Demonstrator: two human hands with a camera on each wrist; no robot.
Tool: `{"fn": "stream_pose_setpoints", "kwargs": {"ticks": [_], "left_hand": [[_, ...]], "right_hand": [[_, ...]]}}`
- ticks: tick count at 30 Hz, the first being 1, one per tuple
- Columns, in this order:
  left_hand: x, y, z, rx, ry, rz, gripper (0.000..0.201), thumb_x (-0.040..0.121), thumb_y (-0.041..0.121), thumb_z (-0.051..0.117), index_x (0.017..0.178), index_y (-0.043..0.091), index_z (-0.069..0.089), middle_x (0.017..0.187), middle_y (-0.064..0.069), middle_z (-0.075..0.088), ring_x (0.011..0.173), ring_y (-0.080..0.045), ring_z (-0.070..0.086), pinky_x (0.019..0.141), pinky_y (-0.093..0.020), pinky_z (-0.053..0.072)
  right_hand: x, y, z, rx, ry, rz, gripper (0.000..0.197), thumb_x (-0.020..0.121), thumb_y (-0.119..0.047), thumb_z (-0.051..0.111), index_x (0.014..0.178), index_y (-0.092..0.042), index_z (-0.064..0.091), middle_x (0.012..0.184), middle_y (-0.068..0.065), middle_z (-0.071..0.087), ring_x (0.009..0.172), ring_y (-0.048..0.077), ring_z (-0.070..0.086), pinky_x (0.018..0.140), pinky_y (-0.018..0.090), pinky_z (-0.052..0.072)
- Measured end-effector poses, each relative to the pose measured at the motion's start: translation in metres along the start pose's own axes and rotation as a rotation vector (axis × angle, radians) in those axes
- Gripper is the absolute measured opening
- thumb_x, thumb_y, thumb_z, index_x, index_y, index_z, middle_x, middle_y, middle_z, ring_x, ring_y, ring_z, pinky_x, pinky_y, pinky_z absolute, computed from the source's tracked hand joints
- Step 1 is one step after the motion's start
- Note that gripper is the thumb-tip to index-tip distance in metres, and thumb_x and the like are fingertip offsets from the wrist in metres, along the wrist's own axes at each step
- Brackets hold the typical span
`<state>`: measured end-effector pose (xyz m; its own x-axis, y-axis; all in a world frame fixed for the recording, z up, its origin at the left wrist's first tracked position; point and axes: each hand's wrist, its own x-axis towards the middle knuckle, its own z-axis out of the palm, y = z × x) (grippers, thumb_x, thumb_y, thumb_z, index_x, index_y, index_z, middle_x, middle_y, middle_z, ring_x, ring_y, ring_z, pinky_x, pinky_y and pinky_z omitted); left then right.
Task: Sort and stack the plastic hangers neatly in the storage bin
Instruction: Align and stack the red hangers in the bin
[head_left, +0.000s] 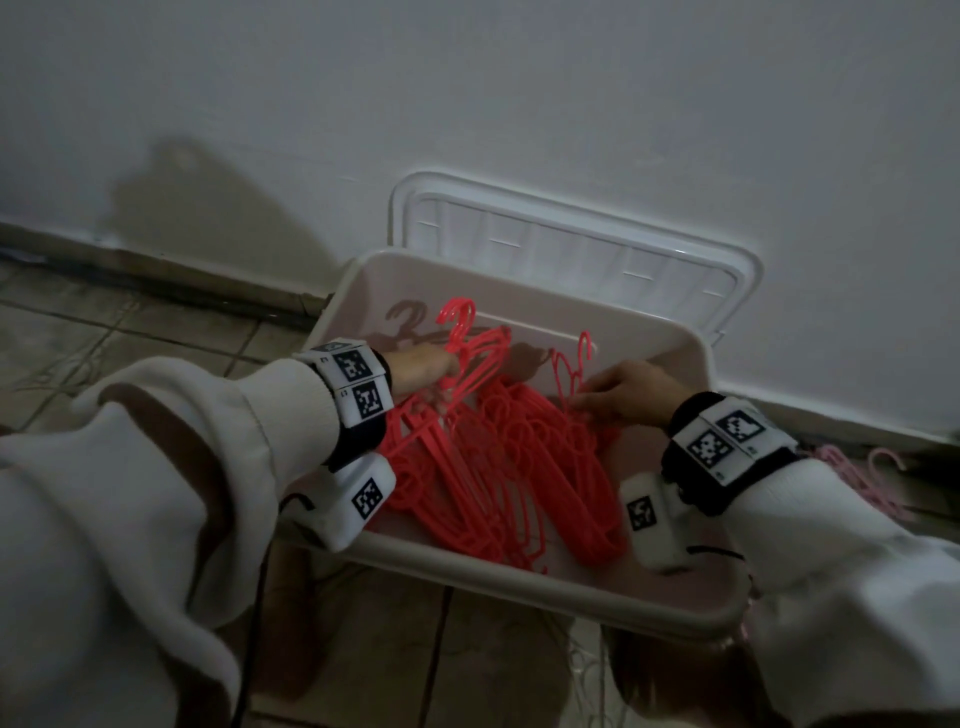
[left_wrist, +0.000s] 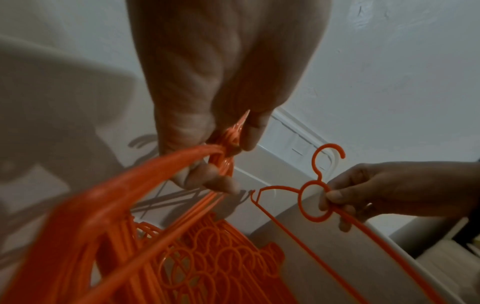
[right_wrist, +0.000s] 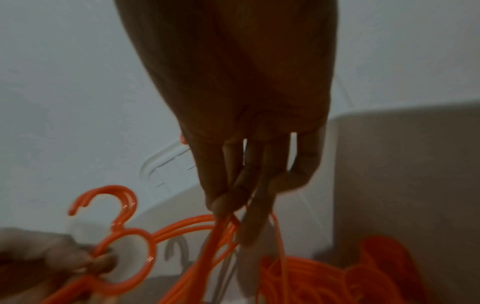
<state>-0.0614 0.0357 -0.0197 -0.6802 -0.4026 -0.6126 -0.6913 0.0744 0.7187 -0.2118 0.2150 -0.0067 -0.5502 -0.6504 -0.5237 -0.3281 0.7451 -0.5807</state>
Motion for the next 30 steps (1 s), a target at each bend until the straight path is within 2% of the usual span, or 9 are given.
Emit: {"fn": "stream_pose_setpoints", "kwargs": {"ticks": [2, 6, 13, 16, 19, 21, 22, 25, 30], "left_hand": [[-0.003, 0.002, 0.002, -0.070, -0.041, -0.019, 0.018, 0.091, 0.003, 0.037, 0.074, 0.007, 0.043, 0.064, -0.009, 0.049, 0.032, -0.009, 0.052, 0.031, -0.013, 0.033], [-0.015, 0.008, 0.007, -0.098, -0.178, 0.020, 0.025, 0.087, -0.006, 0.037, 0.068, 0.010, 0.041, 0.056, -0.005, 0.046, 0.030, -0.005, 0.047, 0.033, -0.012, 0.034], [-0.015, -0.003, 0.006, 0.049, -0.085, 0.151, 0.036, 0.080, -0.005, 0.060, 0.105, 0.012, 0.041, 0.075, -0.006, 0.055, 0.060, -0.017, 0.053, 0.049, -0.024, 0.041], [-0.010, -0.006, 0.004, 0.044, -0.013, 0.158, 0.026, 0.086, -0.005, 0.049, 0.102, 0.014, 0.041, 0.065, -0.006, 0.052, 0.046, -0.008, 0.051, 0.039, -0.017, 0.037], [-0.006, -0.011, 0.002, -0.011, 0.040, 0.187, 0.021, 0.092, -0.004, 0.044, 0.081, 0.015, 0.044, 0.061, -0.006, 0.044, 0.028, 0.000, 0.040, 0.033, -0.014, 0.034], [-0.003, -0.016, 0.000, -0.043, 0.061, 0.204, 0.016, 0.096, 0.004, 0.043, 0.084, 0.014, 0.044, 0.062, -0.004, 0.042, 0.025, 0.001, 0.038, 0.033, -0.012, 0.033], [-0.003, -0.018, -0.002, -0.069, 0.068, 0.211, 0.008, 0.097, 0.006, 0.043, 0.091, 0.012, 0.044, 0.062, -0.003, 0.041, 0.025, 0.001, 0.037, 0.031, -0.011, 0.032], [-0.002, -0.021, -0.007, -0.136, 0.080, 0.203, 0.005, 0.099, 0.011, 0.040, 0.104, 0.010, 0.042, 0.063, -0.004, 0.039, 0.024, 0.000, 0.035, 0.030, -0.011, 0.030], [0.000, -0.024, -0.008, -0.254, 0.064, 0.201, 0.022, 0.098, 0.006, 0.042, 0.080, 0.018, 0.046, 0.063, -0.008, 0.041, 0.025, -0.001, 0.040, 0.029, -0.013, 0.033]], "right_hand": [[-0.004, -0.014, 0.010, 0.147, -0.015, -0.093, 0.019, 0.087, -0.008, 0.062, 0.067, -0.007, 0.061, 0.033, -0.012, 0.053, 0.031, -0.006, 0.047, 0.039, 0.003, 0.035], [0.004, -0.039, 0.036, 0.201, -0.046, -0.274, 0.020, 0.086, -0.006, 0.061, 0.067, -0.003, 0.067, 0.040, -0.014, 0.058, 0.038, -0.006, 0.052, 0.049, 0.005, 0.043], [0.022, -0.062, 0.059, 0.353, -0.069, -0.320, 0.020, 0.089, 0.001, 0.053, 0.072, -0.006, 0.063, 0.039, -0.014, 0.058, 0.038, -0.006, 0.052, 0.045, 0.006, 0.042], [0.029, -0.067, 0.059, 0.412, -0.124, -0.261, 0.011, 0.089, 0.001, 0.053, 0.083, -0.001, 0.062, 0.043, -0.009, 0.061, 0.039, 0.000, 0.058, 0.045, 0.013, 0.047], [0.036, -0.063, 0.053, 0.241, -0.078, -0.190, 0.015, 0.088, 0.003, 0.054, 0.087, 0.013, 0.065, 0.037, -0.010, 0.057, 0.034, -0.002, 0.053, 0.039, 0.007, 0.041], [0.043, -0.050, 0.050, -0.073, -0.049, -0.154, 0.021, 0.089, -0.006, 0.057, 0.098, 0.010, 0.066, 0.053, -0.005, 0.068, 0.046, -0.001, 0.057, 0.044, 0.004, 0.039], [0.045, -0.044, 0.050, -0.243, -0.079, -0.122, 0.024, 0.089, -0.011, 0.056, 0.105, 0.006, 0.066, 0.078, 0.006, 0.073, 0.064, 0.007, 0.064, 0.056, 0.007, 0.044], [0.060, -0.017, 0.068, -0.460, -0.219, -0.006, 0.034, 0.089, -0.014, 0.056, 0.122, -0.006, 0.057, 0.122, 0.017, 0.059, 0.114, 0.033, 0.056, 0.082, 0.025, 0.049], [0.115, 0.060, 0.128, -0.588, -0.213, 0.099, 0.042, 0.086, -0.032, 0.057, 0.125, -0.016, 0.054, 0.129, 0.006, 0.055, 0.112, 0.025, 0.056, 0.093, 0.037, 0.049]]}}
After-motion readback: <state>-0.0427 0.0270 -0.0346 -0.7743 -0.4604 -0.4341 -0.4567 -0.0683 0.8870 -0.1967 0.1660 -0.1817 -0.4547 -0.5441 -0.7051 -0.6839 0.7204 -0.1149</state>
